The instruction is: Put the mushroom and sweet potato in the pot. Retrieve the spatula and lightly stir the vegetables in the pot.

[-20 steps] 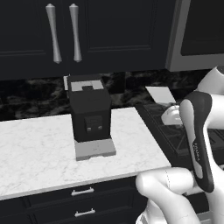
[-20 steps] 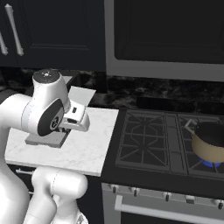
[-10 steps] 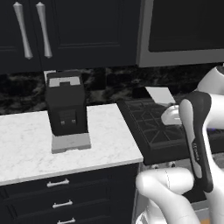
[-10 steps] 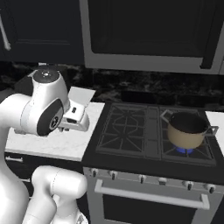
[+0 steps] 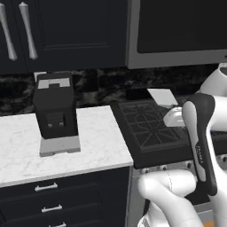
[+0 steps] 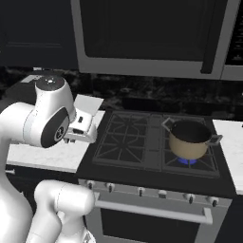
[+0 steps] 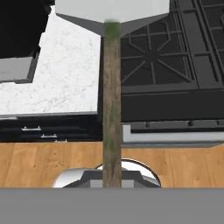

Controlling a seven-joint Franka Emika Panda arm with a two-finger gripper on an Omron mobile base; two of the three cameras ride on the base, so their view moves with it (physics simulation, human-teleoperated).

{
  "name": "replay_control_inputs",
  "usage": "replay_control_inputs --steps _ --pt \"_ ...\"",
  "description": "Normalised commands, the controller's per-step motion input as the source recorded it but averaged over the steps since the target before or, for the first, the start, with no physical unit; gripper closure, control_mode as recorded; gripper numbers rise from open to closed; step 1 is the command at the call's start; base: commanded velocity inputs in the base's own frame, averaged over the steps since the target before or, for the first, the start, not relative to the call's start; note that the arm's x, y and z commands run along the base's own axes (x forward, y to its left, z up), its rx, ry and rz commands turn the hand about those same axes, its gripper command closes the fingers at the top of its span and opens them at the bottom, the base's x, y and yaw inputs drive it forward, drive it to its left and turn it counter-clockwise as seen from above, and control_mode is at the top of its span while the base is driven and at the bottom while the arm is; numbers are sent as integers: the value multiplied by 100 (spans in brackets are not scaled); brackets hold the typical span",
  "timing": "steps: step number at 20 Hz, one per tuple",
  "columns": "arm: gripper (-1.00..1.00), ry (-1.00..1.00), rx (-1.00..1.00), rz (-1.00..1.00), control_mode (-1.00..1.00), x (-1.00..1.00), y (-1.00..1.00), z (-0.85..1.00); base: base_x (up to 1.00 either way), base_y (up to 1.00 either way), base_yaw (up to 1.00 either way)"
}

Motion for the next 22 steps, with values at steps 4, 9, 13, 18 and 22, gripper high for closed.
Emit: replay_control_inputs --steps 4,9,13,18,22 --pt "100 0 0 0 100 0 0 0 0 -51 0" --pt "100 0 0 0 100 0 0 0 0 -56 0" --pt "100 0 0 0 100 0 0 0 2 -54 0" --pt "100 0 0 0 100 0 0 0 9 -50 0" --pt "100 0 0 0 100 0 0 0 15 -49 0"
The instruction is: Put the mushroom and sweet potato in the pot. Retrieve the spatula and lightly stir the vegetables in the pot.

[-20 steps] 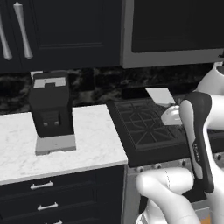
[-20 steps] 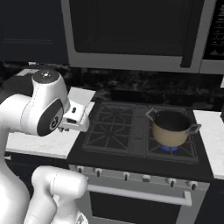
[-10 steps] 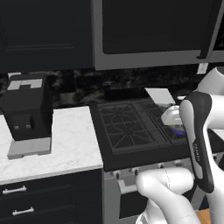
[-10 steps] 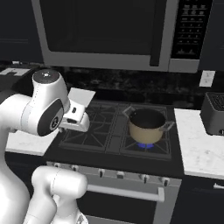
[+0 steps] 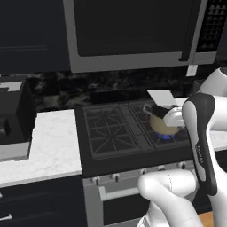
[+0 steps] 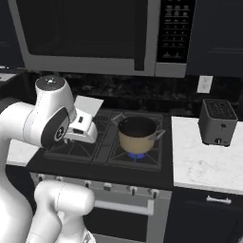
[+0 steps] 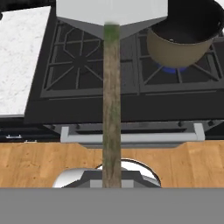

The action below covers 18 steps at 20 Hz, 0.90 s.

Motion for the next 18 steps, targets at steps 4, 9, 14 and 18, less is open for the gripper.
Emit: replay_control_inputs --steps 4,9,14,18 --pt "100 0 0 0 100 0 0 0 19 -51 0" --pt "100 0 0 0 100 0 0 0 19 -52 0" --pt "100 0 0 0 100 0 0 0 25 -45 0" --pt "100 0 0 0 100 0 0 0 27 -42 0"
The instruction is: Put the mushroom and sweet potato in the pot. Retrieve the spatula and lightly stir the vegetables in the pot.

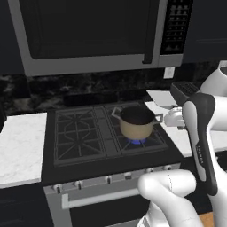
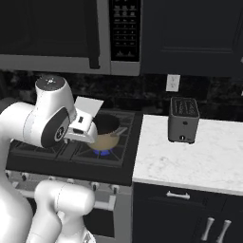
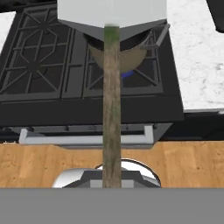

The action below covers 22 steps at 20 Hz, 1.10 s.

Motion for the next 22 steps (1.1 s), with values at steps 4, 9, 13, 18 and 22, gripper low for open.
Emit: replay_control_inputs --steps 4,9,13,18,22 --pt "100 0 0 0 100 0 0 0 47 -17 0" --pt "100 0 0 0 100 0 0 0 60 0 0" --pt "100 0 0 0 100 0 0 0 61 0 0" --pt "100 0 0 0 100 0 0 0 79 0 0" --pt "100 0 0 0 -100 3 0 -1 19 0 0"
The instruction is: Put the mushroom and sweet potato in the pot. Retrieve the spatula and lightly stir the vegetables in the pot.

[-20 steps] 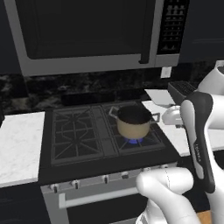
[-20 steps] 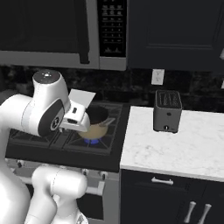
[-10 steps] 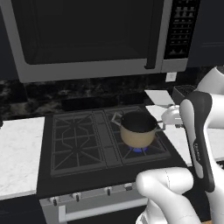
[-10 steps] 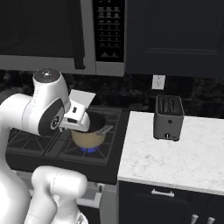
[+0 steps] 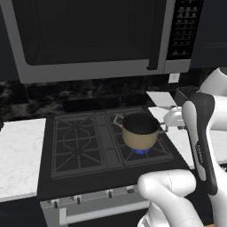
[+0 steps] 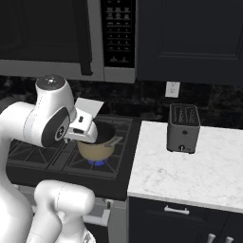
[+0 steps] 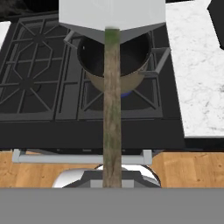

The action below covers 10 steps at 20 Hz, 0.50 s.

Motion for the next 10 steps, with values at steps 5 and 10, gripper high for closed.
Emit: replay_control_inputs --steps 5,10 --pt "100 0 0 0 -100 0 0 0 0 0 0" --pt "100 0 0 0 -100 0 0 0 0 0 0"
